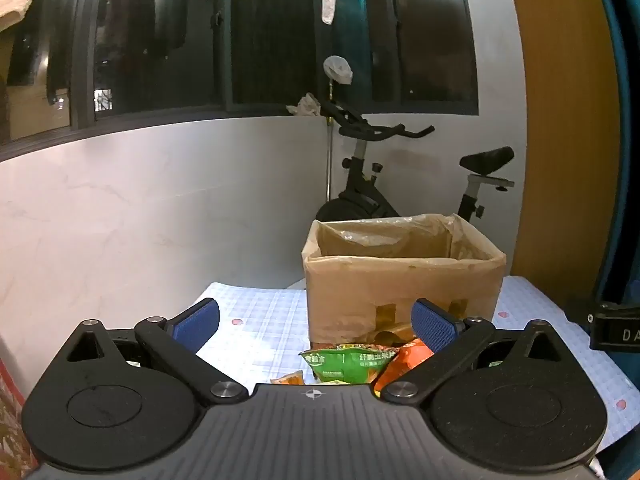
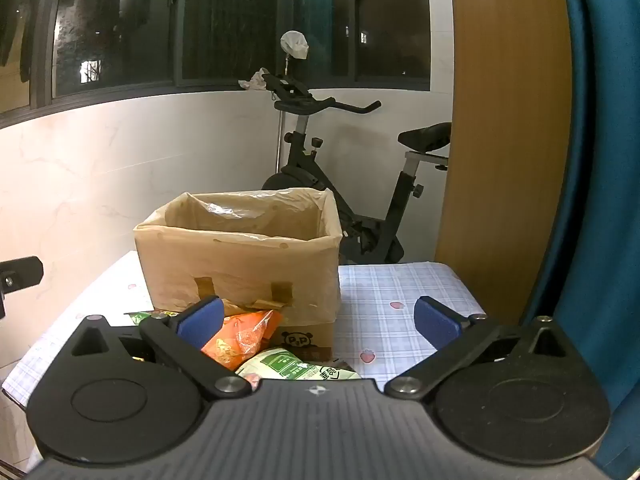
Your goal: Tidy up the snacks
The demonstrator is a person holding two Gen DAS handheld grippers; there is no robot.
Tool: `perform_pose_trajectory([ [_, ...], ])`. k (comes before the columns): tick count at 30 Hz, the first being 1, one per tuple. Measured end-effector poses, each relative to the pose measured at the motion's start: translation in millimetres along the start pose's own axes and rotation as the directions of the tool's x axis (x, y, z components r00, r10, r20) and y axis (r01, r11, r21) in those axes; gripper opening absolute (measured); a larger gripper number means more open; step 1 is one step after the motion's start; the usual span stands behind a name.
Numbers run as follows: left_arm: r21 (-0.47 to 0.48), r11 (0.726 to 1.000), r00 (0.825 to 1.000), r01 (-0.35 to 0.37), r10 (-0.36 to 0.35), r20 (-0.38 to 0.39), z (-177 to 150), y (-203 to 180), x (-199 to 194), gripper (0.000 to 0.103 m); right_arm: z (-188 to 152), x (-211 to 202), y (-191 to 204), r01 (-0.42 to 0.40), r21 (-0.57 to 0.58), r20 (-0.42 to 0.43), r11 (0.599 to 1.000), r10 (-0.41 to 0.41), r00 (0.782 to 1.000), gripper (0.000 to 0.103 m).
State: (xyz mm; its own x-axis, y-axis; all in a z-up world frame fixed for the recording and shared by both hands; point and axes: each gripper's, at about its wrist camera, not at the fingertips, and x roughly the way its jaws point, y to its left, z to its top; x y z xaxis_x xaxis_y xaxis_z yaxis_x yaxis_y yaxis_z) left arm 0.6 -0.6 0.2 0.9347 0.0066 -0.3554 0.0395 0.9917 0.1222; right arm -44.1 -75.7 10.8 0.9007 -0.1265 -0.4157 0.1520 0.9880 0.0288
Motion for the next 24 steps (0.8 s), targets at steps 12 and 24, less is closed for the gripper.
perform_pose_trajectory([
  [12, -0.035, 0.999, 1.0, -0.007, 0.008, 0.024, -1, 2, -5, 0.103, 1, 0, -4, -0.005, -0.011, 0.006, 1.0, 0.005, 1.0, 0.103],
  [24, -0.036, 0.999, 1.0, -0.008, 0.009, 0.019, -1, 2, -3, 0.103, 1, -4, 2, -0.005, -0.005, 0.007, 1.0, 0.005, 1.0, 0.103],
])
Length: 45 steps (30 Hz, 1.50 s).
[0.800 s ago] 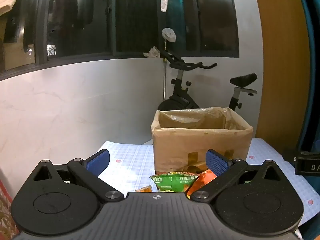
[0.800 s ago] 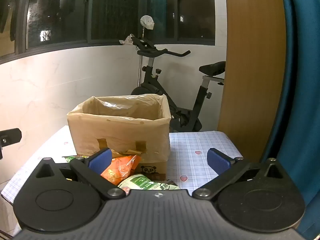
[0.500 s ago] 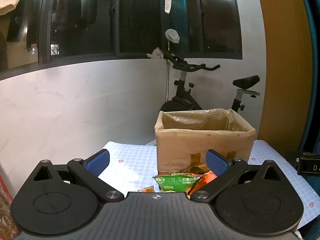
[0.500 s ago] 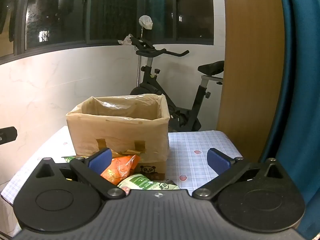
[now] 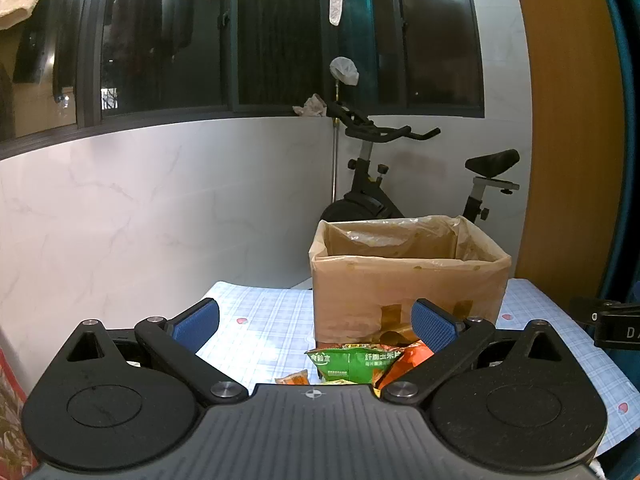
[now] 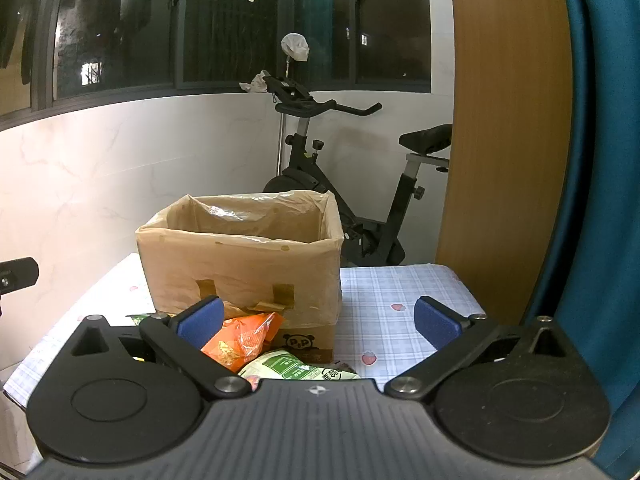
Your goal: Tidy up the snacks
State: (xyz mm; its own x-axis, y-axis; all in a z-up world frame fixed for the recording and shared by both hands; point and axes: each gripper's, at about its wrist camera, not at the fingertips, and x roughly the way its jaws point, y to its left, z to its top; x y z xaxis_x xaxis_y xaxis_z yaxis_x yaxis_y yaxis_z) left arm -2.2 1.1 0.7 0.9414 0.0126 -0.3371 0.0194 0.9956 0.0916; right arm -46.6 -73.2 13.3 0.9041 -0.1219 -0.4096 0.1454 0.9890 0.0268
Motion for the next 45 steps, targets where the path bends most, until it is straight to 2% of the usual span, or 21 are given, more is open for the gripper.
perform_pose_trajectory([
  [45, -0.005, 1.0, 1.0, 0.008, -0.008, -0.012, -1.5, -1.2, 0.1, 0.103, -2.6, 0.3, 0.0, 0.001, 0.006, -0.003, 1.0, -0.001, 1.0, 0.103],
])
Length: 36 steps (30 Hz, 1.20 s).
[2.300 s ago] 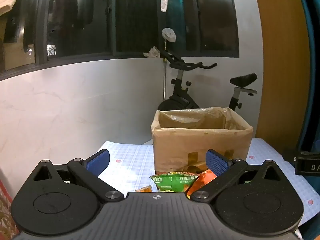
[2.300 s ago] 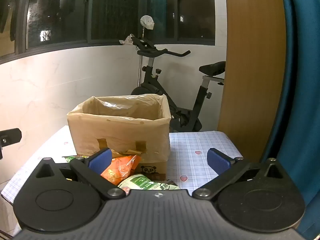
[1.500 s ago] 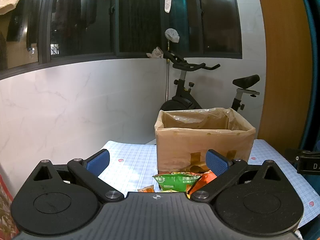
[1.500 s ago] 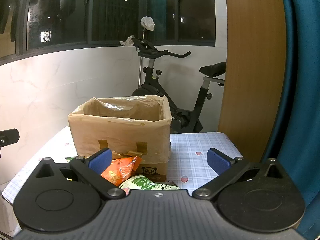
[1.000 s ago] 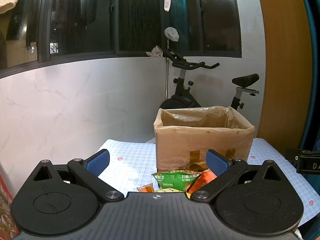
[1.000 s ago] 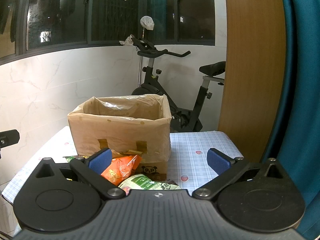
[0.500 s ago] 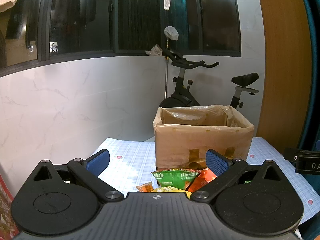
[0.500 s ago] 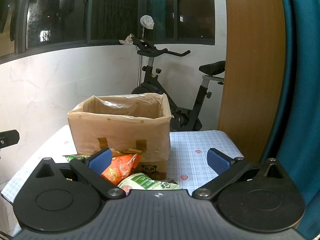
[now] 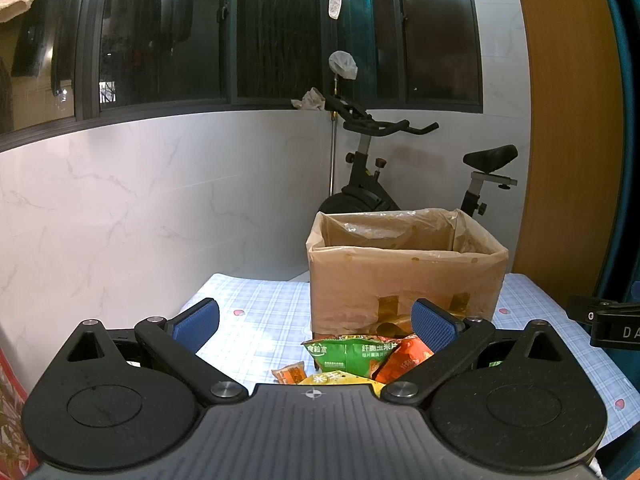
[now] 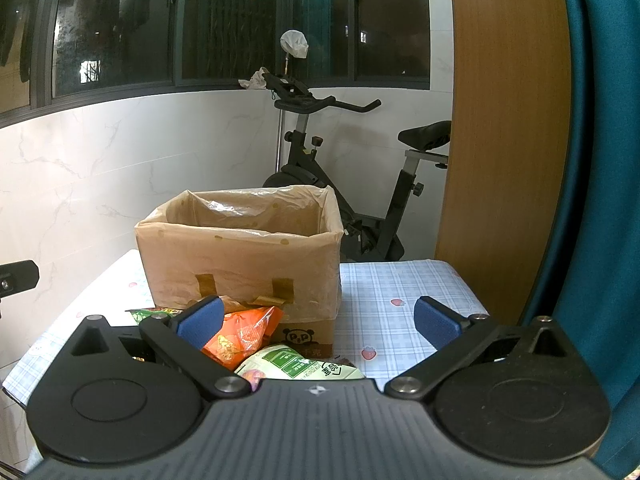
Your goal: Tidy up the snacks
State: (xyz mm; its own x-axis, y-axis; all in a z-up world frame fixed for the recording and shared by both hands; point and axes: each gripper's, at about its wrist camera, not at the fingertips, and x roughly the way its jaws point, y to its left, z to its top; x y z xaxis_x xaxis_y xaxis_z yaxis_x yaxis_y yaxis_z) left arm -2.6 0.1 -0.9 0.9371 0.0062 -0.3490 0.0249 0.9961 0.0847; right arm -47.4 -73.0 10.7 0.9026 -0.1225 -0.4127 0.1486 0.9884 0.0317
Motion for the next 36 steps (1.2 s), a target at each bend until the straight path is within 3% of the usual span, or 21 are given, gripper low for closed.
perform_pose_trajectory([
  [22, -0.005, 1.0, 0.999, -0.005, 0.004, -0.032, -1, 2, 4, 0.103, -9, 5, -4, -0.034, 0.029, 0.011, 0.999, 0.034, 0.999, 0.103],
  [30, 0.031, 0.998, 0.998, -0.058, 0.059, -0.035, 2, 14, 29, 0.103, -4, 22, -7, -0.066, 0.021, 0.047, 0.998, 0.065, 0.997, 0.103],
  [36, -0.003, 0.998, 0.997, -0.058, 0.058, -0.046, 8, 39, 63, 0.103, 4, 52, -13, -0.106, 0.055, 0.062, 0.993, 0.103, 0.993, 0.103],
])
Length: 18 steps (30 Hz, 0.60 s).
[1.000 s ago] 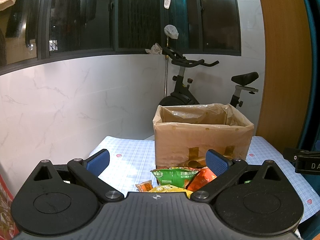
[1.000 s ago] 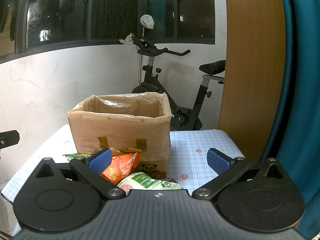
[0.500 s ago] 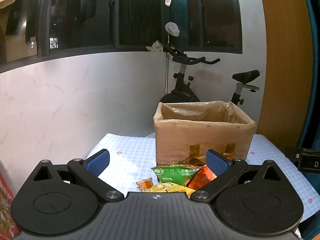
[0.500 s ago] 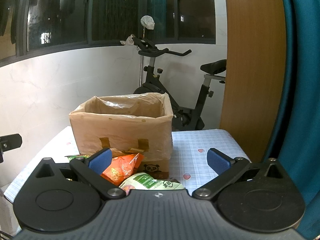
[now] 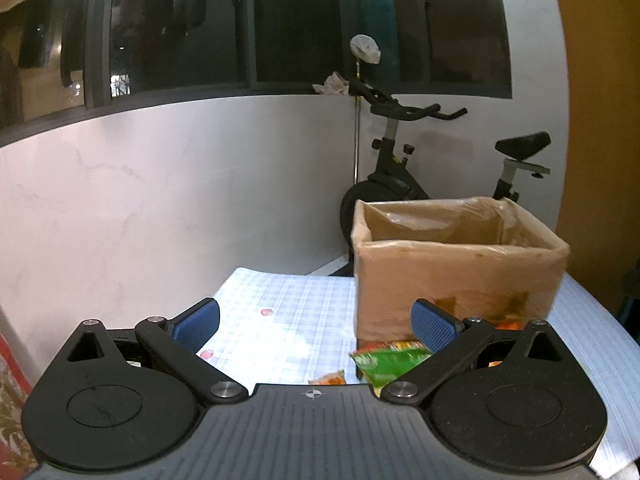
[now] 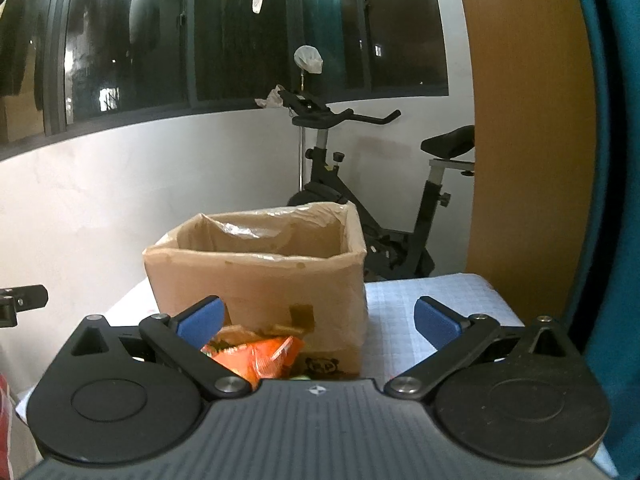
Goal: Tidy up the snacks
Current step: 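Grasp the light green snack bag with the right gripper while the left tool approaches the pile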
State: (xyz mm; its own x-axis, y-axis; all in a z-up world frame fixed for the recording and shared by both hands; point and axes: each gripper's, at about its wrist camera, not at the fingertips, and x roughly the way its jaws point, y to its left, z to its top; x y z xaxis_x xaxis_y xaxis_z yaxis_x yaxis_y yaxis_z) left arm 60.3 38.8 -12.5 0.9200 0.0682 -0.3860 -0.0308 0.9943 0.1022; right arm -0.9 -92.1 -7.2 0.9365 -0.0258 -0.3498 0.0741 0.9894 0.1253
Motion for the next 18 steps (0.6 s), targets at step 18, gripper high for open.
perform_pose_trajectory([
  [18, -0.093, 0.985, 0.965, 0.145, -0.161, -0.205, -51, 12, 92, 0.102, -57, 88, -15, 0.017, -0.016, -0.222, 1.0, -0.02, 0.975, 0.103],
])
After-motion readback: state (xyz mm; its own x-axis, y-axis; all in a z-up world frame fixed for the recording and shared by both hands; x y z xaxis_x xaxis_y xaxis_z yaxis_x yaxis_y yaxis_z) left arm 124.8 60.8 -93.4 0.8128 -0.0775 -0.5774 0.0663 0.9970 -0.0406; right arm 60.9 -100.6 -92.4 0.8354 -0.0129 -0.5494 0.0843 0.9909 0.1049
